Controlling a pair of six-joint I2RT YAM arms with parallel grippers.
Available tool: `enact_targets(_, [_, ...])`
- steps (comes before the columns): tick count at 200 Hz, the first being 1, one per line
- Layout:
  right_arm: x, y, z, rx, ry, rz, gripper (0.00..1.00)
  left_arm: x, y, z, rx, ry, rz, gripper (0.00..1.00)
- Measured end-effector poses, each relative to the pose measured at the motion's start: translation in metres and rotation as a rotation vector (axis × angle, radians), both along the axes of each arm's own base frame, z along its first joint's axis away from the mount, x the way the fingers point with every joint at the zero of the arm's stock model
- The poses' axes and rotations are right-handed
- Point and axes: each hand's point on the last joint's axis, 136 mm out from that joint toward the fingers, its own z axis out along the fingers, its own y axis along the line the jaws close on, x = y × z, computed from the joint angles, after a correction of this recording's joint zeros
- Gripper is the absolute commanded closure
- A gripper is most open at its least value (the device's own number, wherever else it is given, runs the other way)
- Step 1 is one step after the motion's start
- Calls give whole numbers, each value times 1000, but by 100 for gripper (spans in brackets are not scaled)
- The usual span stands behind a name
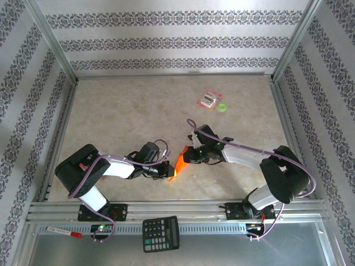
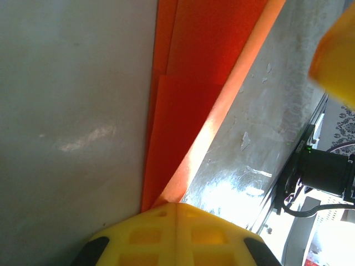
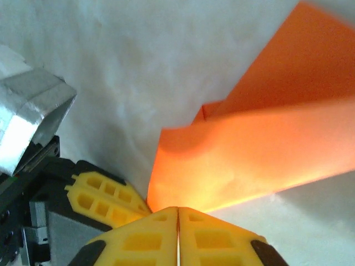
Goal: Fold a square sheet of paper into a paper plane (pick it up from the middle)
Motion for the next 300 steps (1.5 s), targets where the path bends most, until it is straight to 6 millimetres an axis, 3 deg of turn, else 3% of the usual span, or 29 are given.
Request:
enact_targets(27, [-20, 2, -10, 17, 43, -32, 99, 0, 0, 0, 0, 0, 0, 100])
enact_targets(59, [-28, 13, -13, 40, 56, -49, 100, 0, 0, 0, 0, 1, 0, 100])
enact_targets(128, [-30, 32, -28, 60, 88, -61, 100, 0, 0, 0, 1, 1, 0, 100])
enact_targets(300, [-17, 31, -36, 78, 137, -55, 100, -1, 1, -2, 3, 7, -2, 100])
